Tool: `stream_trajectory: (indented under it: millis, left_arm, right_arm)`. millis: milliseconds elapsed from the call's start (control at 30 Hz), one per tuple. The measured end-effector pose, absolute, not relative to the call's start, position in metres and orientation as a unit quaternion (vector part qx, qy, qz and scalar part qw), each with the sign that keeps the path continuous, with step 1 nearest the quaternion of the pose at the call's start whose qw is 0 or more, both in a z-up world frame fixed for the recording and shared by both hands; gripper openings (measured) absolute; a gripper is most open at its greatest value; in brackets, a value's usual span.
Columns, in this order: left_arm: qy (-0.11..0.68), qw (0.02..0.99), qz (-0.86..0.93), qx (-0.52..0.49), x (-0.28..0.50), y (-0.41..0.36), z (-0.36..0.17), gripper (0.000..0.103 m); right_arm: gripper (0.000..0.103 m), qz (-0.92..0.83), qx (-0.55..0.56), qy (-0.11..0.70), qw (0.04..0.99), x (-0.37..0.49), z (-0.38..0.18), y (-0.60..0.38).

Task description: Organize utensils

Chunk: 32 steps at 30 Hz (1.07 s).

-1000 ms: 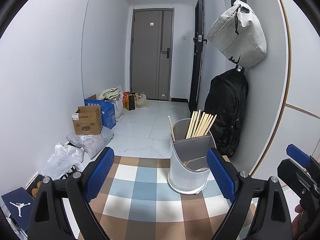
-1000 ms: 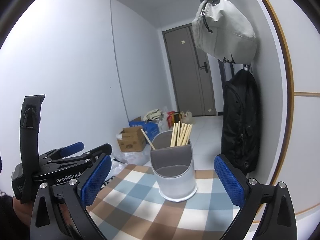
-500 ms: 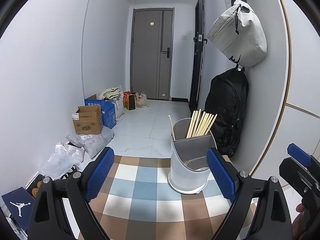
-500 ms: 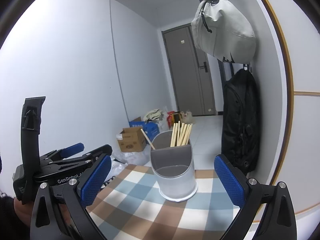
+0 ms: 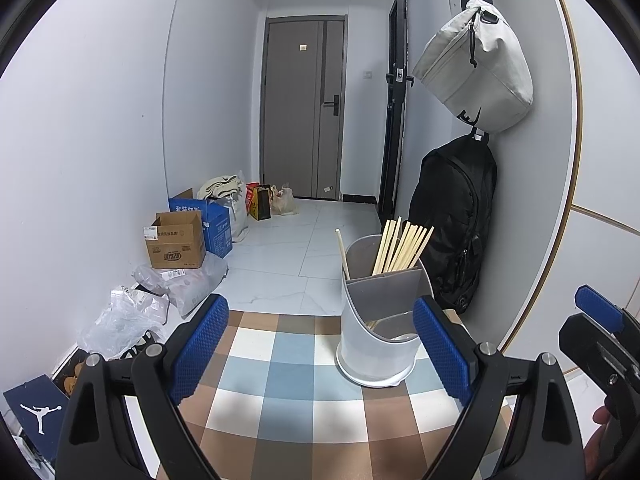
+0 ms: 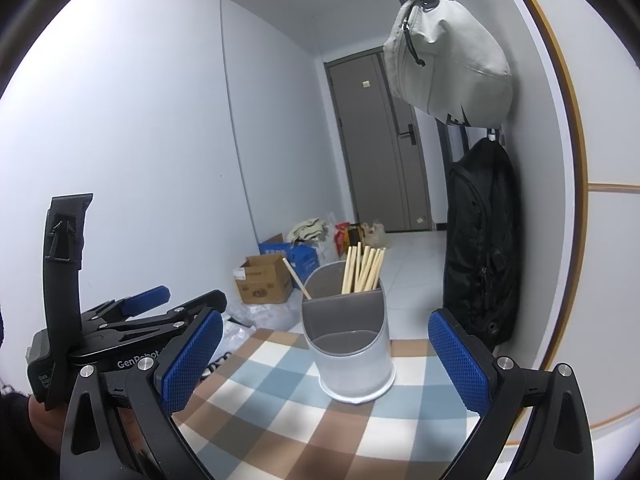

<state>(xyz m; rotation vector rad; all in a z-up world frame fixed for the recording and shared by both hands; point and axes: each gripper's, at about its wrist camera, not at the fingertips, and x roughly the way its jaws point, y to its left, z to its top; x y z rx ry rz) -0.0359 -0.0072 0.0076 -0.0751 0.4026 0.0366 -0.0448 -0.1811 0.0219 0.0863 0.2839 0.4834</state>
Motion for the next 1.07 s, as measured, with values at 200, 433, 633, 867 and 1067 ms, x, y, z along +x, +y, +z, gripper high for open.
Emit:
stream_trajectory:
  millis: [200, 433, 633, 867, 1067]
  left_arm:
    - [0.202, 0.979, 0.018, -0.038, -0.0359, -0.0064, 0.0071, 0.091]
    - [0.198, 0.979, 0.021, -0.036, -0.0372, -0.0062, 0.0063, 0.091]
    - [0.201, 0.979, 0.020, -0.036, -0.0357, -0.0059, 0.0056, 0.091]
    - [0.204, 0.978, 0.016, -0.039, -0.0351, -0.0060, 0.0051, 0.091]
    - [0.206, 0.978, 0.018, -0.039, -0.0341, -0.0061, 0.0034, 0.091]
  right_arm:
    - [0.103, 0.239, 0.042, 0.140, 0.960, -0.0445, 0.0218, -0.1812]
    - [0.103, 0.239, 0.043, 0.140, 0.960, -0.0445, 0.0217, -0.1811]
    - [0.103, 0.239, 0.044, 0.141, 0.960, -0.0448, 0.0219, -0.1809]
    - [0.103, 0.238, 0.043, 0.144, 0.960, -0.0444, 0.0214, -0.1805]
    - [0.103, 0.238, 0.046, 0.147, 0.959, -0.0437, 0.0212, -0.1802]
